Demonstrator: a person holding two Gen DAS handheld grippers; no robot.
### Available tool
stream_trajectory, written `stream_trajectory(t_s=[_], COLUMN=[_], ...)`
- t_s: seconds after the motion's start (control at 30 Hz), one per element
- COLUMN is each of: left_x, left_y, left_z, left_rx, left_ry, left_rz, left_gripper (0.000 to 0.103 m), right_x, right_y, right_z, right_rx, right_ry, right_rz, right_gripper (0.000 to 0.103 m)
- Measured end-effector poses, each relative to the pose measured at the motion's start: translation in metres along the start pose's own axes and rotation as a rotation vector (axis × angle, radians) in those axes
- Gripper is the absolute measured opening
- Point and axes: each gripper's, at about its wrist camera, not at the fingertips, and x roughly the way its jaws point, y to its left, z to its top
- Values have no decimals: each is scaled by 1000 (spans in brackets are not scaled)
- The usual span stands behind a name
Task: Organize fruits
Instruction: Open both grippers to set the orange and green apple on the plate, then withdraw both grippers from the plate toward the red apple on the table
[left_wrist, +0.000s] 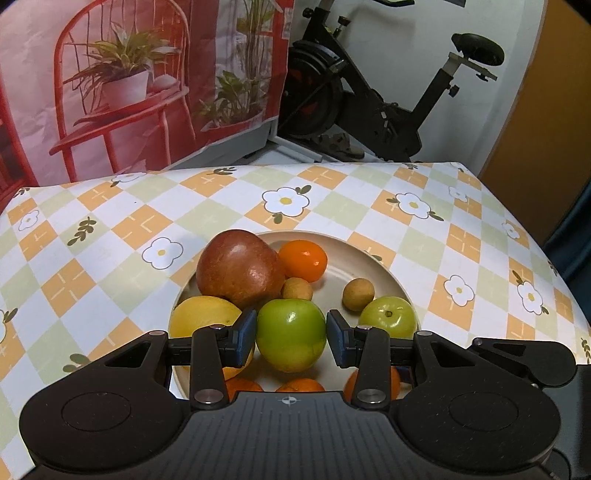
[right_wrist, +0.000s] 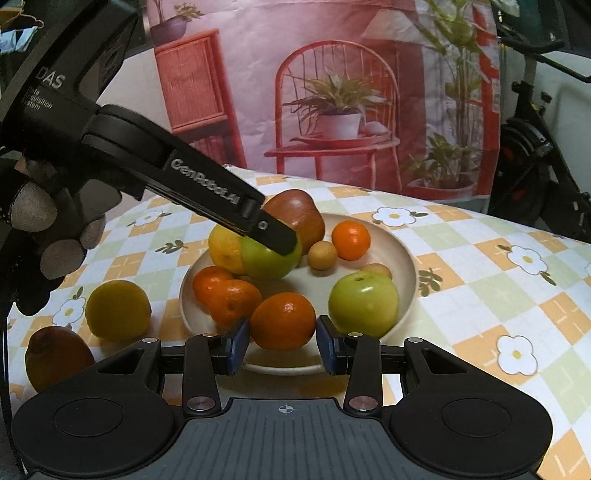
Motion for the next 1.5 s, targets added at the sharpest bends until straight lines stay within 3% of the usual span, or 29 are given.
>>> stream_trajectory(t_s=[0.5, 1.0, 1.5], left_x=[10, 9, -49], left_y=[-2, 2, 8], left_z=[-3, -4, -11], left_rx=[35, -17, -79], left_ry=[33, 53, -45], left_rz=[-4, -17, -24], left_gripper=[44, 44, 44], right_x=[10, 2, -24], right_y=[8, 6, 14], right_z=[0, -6, -11], right_rx=[-31, 2, 47], right_ry=[25, -2, -22], right_rz=[20, 20, 24], right_gripper=[37, 38, 38])
